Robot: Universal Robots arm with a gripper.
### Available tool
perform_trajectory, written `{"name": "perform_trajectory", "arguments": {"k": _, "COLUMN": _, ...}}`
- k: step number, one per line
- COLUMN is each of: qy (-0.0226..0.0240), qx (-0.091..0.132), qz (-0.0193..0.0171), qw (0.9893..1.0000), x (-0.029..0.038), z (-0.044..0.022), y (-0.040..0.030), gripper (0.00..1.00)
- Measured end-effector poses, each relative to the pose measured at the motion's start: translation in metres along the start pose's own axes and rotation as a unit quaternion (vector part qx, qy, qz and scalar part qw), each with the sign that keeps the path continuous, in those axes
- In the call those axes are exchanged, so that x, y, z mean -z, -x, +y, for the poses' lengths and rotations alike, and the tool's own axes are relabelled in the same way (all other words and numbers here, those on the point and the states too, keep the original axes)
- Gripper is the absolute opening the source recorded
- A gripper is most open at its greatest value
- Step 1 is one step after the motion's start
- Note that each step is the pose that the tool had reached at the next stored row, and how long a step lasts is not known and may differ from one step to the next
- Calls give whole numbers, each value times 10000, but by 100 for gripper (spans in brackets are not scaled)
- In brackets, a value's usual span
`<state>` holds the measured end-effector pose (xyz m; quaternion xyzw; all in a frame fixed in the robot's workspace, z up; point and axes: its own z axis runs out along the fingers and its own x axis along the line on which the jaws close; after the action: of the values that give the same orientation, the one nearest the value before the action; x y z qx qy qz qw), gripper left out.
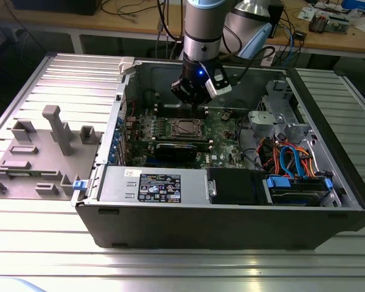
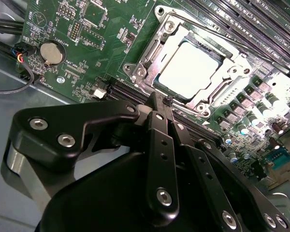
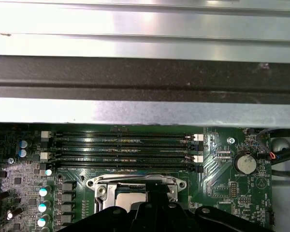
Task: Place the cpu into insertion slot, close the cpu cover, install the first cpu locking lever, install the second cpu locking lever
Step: 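Install the second cpu locking lever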
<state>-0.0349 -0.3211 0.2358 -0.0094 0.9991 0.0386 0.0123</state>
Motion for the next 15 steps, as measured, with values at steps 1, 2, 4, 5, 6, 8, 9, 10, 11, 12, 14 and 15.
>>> {"name": "perform_trajectory", "arguments": {"k": 1, "qy": 0, "qx": 0, "qz": 0, "qw": 10000, "x": 0, "z": 0, "y": 0, "gripper": 11}}
{"name": "perform_trajectory", "arguments": {"k": 2, "qy": 0, "qx": 0, "qz": 0, "qw": 10000, "x": 0, "z": 0, "y": 0, "gripper": 11}}
{"name": "perform_trajectory", "arguments": {"k": 4, "qy": 0, "qx": 0, "qz": 0, "qw": 10000, "x": 1, "z": 0, "y": 0, "gripper": 11}}
{"name": "perform_trajectory", "arguments": {"k": 5, "qy": 0, "qx": 0, "qz": 0, "qw": 10000, "x": 1, "z": 0, "y": 0, "gripper": 11}}
{"name": "perform_trajectory", "arguments": {"k": 6, "qy": 0, "qx": 0, "qz": 0, "qw": 10000, "x": 1, "z": 0, "y": 0, "gripper": 11}}
{"name": "perform_trajectory", "arguments": {"k": 8, "qy": 0, "qx": 0, "qz": 4, "qw": 10000, "x": 1, "z": 0, "y": 1, "gripper": 11}}
{"name": "perform_trajectory", "arguments": {"k": 9, "qy": -4, "qx": -1, "qz": 23, "qw": 10000, "x": 2, "z": -1, "y": 4, "gripper": 11}}
{"name": "perform_trajectory", "arguments": {"k": 10, "qy": -8, "qx": -2, "qz": 38, "qw": 10000, "x": 2, "z": -1, "y": 5, "gripper": 11}}
{"name": "perform_trajectory", "arguments": {"k": 11, "qy": -9, "qx": -4, "qz": 55, "qw": 10000, "x": 2, "z": 0, "y": 6, "gripper": 11}}
{"name": "perform_trajectory", "arguments": {"k": 12, "qy": -8, "qx": -5, "qz": 74, "qw": 10000, "x": 1, "z": 0, "y": 8, "gripper": 11}}
{"name": "perform_trajectory", "arguments": {"k": 14, "qy": -9, "qx": -6, "qz": 79, "qw": 10000, "x": 1, "z": -1, "y": 8, "gripper": 11}}
{"name": "perform_trajectory", "arguments": {"k": 15, "qy": -7, "qx": -6, "qz": 78, "qw": 10000, "x": 0, "z": 0, "y": 8, "gripper": 11}}
